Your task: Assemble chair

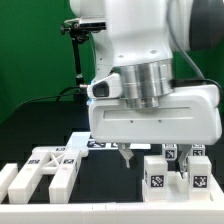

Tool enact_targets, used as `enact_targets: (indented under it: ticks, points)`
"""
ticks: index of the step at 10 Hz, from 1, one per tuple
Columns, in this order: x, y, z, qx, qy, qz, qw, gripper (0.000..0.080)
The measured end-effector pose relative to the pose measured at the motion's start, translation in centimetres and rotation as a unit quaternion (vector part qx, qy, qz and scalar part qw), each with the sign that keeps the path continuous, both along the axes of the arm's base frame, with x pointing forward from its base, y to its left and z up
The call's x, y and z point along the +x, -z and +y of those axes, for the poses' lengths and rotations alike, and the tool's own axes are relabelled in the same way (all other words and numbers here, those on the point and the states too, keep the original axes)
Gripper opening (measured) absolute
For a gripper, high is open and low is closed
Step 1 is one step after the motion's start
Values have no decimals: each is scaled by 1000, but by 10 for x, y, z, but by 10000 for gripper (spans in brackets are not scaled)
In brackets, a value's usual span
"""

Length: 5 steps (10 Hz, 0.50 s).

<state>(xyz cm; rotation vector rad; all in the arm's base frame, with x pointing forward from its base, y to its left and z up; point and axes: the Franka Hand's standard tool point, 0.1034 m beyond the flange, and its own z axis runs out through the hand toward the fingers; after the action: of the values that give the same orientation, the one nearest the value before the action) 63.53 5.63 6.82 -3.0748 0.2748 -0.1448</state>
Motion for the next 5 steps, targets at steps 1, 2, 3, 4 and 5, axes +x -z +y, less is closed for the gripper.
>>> enact_targets:
  ticks: [1,2,3,4,5]
  points:
    - [0,2,2,-9,-35,-1,999,649]
    - [0,2,0,-7,-14,0,1000,623]
    - [0,2,0,-7,-10,0,1000,623]
    - [0,2,0,-4,12,1,1000,453]
    - [0,2,0,0,49,3,999,453]
